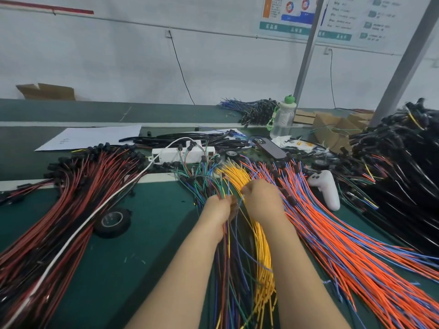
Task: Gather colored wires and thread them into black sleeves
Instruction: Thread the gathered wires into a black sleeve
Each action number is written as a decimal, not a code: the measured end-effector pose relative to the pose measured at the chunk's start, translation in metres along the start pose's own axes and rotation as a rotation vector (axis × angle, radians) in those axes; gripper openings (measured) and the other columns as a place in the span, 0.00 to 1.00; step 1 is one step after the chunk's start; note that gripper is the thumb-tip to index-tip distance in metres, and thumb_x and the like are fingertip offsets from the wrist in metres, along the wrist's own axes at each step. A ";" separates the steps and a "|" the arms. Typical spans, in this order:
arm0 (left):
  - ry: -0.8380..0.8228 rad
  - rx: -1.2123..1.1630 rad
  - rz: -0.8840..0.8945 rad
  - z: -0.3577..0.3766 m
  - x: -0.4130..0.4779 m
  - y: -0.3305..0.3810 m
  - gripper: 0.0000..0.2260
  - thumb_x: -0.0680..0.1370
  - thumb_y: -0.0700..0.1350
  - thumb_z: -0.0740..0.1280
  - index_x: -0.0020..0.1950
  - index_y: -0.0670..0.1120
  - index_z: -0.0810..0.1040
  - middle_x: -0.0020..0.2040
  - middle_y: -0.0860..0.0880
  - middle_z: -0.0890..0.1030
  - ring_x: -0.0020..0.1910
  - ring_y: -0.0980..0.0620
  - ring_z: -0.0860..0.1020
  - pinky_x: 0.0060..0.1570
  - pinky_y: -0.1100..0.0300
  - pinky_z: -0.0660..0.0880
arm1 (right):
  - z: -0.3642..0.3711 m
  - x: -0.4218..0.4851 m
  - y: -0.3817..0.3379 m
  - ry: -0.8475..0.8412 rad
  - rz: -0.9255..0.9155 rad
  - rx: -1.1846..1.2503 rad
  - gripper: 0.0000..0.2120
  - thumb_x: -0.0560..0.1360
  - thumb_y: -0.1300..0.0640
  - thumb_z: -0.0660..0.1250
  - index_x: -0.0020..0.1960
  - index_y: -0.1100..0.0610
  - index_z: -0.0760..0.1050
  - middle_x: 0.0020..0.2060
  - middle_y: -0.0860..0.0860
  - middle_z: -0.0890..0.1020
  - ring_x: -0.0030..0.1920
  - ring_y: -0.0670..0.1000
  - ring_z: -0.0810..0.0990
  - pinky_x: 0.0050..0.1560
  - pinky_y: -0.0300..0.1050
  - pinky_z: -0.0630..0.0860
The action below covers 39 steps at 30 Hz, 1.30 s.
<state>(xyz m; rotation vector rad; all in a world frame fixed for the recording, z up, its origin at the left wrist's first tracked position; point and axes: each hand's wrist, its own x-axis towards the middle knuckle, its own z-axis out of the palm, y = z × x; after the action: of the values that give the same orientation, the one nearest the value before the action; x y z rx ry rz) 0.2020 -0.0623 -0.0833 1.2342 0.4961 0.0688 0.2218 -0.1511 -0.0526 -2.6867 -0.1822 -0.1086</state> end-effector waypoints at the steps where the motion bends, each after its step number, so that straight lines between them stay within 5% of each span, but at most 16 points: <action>1: 0.001 -0.066 -0.001 -0.001 -0.001 0.004 0.07 0.81 0.37 0.58 0.47 0.40 0.75 0.37 0.45 0.77 0.30 0.53 0.76 0.28 0.64 0.74 | -0.001 -0.006 -0.007 -0.027 -0.064 0.024 0.12 0.79 0.58 0.59 0.57 0.59 0.79 0.53 0.59 0.82 0.55 0.60 0.79 0.55 0.49 0.73; 7: -0.005 -0.219 0.105 -0.018 -0.021 0.041 0.11 0.82 0.42 0.56 0.42 0.45 0.73 0.35 0.46 0.77 0.31 0.51 0.75 0.29 0.63 0.70 | -0.011 -0.035 -0.045 0.019 -0.287 0.207 0.12 0.79 0.56 0.60 0.56 0.55 0.80 0.49 0.58 0.83 0.51 0.60 0.79 0.47 0.46 0.73; 12: -0.009 -0.424 0.324 -0.063 -0.042 0.092 0.12 0.83 0.41 0.54 0.41 0.44 0.69 0.26 0.49 0.79 0.26 0.55 0.80 0.27 0.62 0.78 | -0.022 -0.049 -0.035 -0.058 -0.304 0.318 0.11 0.80 0.54 0.62 0.44 0.59 0.78 0.34 0.53 0.79 0.42 0.57 0.78 0.40 0.45 0.69; 18: -0.056 -0.133 0.489 -0.064 -0.056 0.097 0.12 0.84 0.44 0.51 0.42 0.45 0.66 0.20 0.53 0.70 0.27 0.55 0.81 0.27 0.65 0.75 | -0.012 -0.065 -0.085 0.042 -0.472 0.393 0.10 0.79 0.55 0.62 0.46 0.58 0.80 0.29 0.45 0.73 0.35 0.50 0.68 0.38 0.40 0.61; 21: -0.055 0.085 0.600 -0.074 -0.060 0.102 0.12 0.84 0.46 0.50 0.42 0.45 0.65 0.23 0.54 0.65 0.29 0.54 0.82 0.26 0.68 0.73 | -0.017 -0.068 -0.087 -0.333 -0.326 0.918 0.17 0.82 0.49 0.56 0.51 0.60 0.78 0.39 0.51 0.81 0.42 0.50 0.79 0.48 0.44 0.74; 24: -0.147 0.312 0.595 -0.080 -0.068 0.114 0.13 0.83 0.50 0.51 0.42 0.46 0.66 0.32 0.50 0.78 0.42 0.46 0.83 0.31 0.66 0.75 | -0.014 -0.079 -0.095 -0.734 -0.265 1.381 0.18 0.82 0.48 0.52 0.47 0.60 0.72 0.29 0.52 0.75 0.28 0.50 0.77 0.35 0.41 0.76; 26: -0.250 0.414 0.502 -0.081 -0.077 0.124 0.19 0.82 0.57 0.49 0.43 0.47 0.72 0.41 0.48 0.83 0.42 0.47 0.80 0.28 0.67 0.71 | -0.015 -0.078 -0.102 -0.669 -0.200 1.562 0.18 0.82 0.47 0.54 0.37 0.55 0.66 0.22 0.46 0.64 0.19 0.43 0.62 0.20 0.33 0.62; 28: -0.390 0.384 0.364 -0.083 -0.083 0.129 0.26 0.79 0.63 0.46 0.45 0.49 0.76 0.39 0.51 0.81 0.37 0.51 0.76 0.32 0.63 0.72 | -0.024 -0.068 -0.106 -0.458 -0.123 1.690 0.20 0.81 0.45 0.56 0.32 0.52 0.61 0.21 0.44 0.59 0.18 0.41 0.56 0.19 0.31 0.52; 32: -0.631 0.501 0.177 -0.080 -0.096 0.104 0.23 0.80 0.61 0.47 0.54 0.48 0.75 0.38 0.51 0.82 0.29 0.55 0.79 0.29 0.64 0.75 | -0.054 -0.046 -0.105 -0.080 -0.059 1.961 0.21 0.81 0.45 0.55 0.32 0.51 0.62 0.18 0.43 0.58 0.17 0.41 0.54 0.18 0.31 0.49; 34: -0.651 0.570 0.192 -0.083 -0.096 0.088 0.21 0.82 0.57 0.49 0.54 0.43 0.74 0.31 0.51 0.78 0.22 0.57 0.71 0.25 0.67 0.69 | -0.067 -0.036 -0.097 0.034 -0.082 2.019 0.21 0.82 0.44 0.53 0.32 0.52 0.60 0.19 0.43 0.57 0.17 0.42 0.54 0.21 0.32 0.48; 39: -0.539 0.542 0.327 -0.089 -0.089 0.083 0.16 0.83 0.51 0.53 0.41 0.45 0.73 0.26 0.56 0.60 0.22 0.60 0.56 0.22 0.69 0.54 | -0.068 -0.026 -0.070 -0.040 -0.135 2.226 0.21 0.82 0.46 0.53 0.33 0.53 0.62 0.18 0.45 0.59 0.17 0.42 0.55 0.18 0.34 0.52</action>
<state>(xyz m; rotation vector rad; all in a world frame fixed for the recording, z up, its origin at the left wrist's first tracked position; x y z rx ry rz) 0.1046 0.0169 0.0007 1.7802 -0.1789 -0.1300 0.1831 -0.1213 0.0353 -0.4575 -0.2442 0.0921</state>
